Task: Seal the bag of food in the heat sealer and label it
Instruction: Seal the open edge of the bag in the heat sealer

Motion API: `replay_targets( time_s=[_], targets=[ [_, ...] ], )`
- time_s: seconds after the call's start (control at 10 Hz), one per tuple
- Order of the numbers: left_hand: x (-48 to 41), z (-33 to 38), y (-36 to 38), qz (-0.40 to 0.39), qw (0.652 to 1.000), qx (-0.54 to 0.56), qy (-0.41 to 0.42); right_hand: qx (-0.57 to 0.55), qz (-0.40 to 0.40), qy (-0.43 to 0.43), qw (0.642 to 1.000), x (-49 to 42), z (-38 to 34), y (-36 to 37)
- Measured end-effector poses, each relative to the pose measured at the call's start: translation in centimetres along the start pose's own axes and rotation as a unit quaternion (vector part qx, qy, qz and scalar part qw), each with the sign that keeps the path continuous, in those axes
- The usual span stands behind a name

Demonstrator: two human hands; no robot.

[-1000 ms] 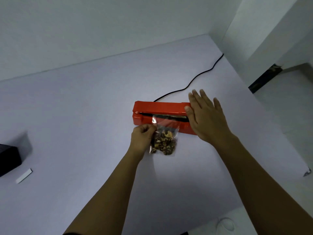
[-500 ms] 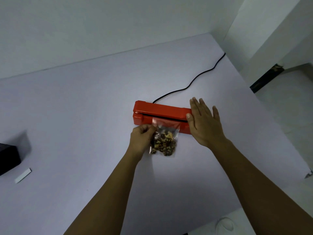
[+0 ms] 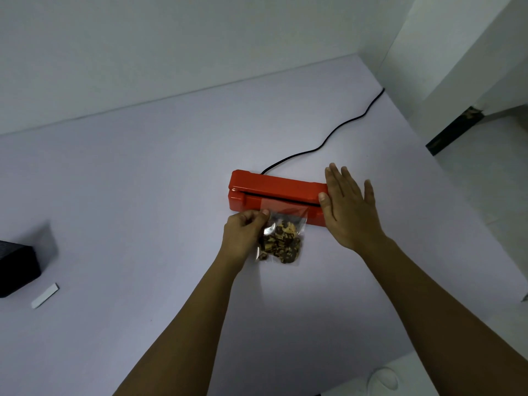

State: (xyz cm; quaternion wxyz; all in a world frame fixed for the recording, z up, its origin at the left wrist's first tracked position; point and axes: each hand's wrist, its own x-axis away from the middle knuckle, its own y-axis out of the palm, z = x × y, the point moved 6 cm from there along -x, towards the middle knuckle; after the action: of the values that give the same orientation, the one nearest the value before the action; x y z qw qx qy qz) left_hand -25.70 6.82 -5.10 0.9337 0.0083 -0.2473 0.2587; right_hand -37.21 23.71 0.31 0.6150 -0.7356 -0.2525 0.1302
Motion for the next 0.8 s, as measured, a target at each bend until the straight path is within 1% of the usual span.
replay_targets(
  time_s=[0.4, 0.8],
  targets=[
    [0.09, 0.15, -0.09, 0.002, 1.0, -0.013, 0.005, 0.0, 0.004, -0.001, 1.0, -0.09, 0.12, 0.33],
    [0.19, 0.19, -0.04, 0.005, 1.0, -0.003, 0.002, -0.006, 0.013, -0.003, 1.0, 0.0, 0.08, 0.18]
  ],
)
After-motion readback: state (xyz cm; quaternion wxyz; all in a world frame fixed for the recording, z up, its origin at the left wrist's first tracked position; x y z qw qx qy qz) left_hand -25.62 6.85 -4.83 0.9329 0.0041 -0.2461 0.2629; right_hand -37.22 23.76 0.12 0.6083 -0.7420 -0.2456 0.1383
